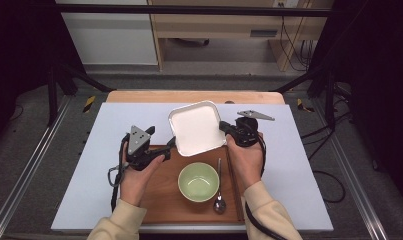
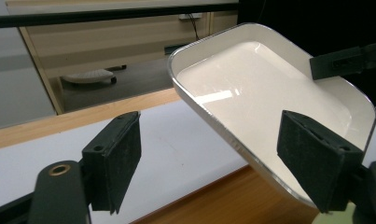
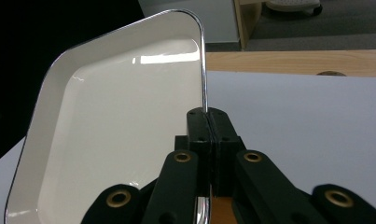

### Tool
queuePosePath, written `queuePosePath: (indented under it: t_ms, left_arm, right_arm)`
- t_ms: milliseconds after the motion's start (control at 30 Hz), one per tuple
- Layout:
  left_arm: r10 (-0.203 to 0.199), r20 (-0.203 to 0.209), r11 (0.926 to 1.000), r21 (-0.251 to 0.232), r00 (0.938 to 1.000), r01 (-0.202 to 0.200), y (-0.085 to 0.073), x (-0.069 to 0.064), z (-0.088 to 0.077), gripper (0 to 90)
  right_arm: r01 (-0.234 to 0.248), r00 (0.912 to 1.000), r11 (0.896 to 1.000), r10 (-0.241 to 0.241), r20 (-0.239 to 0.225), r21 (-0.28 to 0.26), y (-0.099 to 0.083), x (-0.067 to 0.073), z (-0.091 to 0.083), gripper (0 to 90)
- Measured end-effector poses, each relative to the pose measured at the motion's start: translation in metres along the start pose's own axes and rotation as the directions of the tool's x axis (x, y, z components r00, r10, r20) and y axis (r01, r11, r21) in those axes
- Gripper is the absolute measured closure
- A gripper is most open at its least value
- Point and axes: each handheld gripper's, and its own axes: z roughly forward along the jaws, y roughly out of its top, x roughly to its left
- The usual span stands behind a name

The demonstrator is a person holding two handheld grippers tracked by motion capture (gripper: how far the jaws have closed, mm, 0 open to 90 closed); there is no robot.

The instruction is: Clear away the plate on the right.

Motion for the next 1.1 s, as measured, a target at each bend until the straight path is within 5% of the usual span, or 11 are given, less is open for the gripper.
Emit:
queuePosePath:
  t_ms: [467,767,967,1100]
  left_arm:
    - [-0.062,-0.068,0.9979,0.013,0.9958,0.063,-0.006,-0.002,0.012,34.2]
    - [-0.102,-0.046,0.9948,-0.007,0.9937,0.102,-0.007,-0.001,0.016,48.0]
    - [-0.162,-0.035,0.9866,-0.026,0.9862,0.161,-0.009,0.001,0.018,60.1]
    - [-0.220,-0.050,0.9750,-0.047,0.9743,0.217,-0.010,0.006,0.016,70.0]
  right_arm:
    - [0.014,0.9999,0.999,-0.014,-0.001,-0.033,-0.009,0.016,0.002,89.2]
    - [0.020,0.9996,0.997,-0.018,0.024,-0.078,-0.011,0.023,0.000,89.2]
    - [0.039,0.9988,0.995,-0.035,0.034,-0.096,-0.012,0.031,-0.002,89.1]
    - [0.057,0.9975,0.994,-0.052,0.048,-0.098,-0.015,0.035,-0.002,88.8]
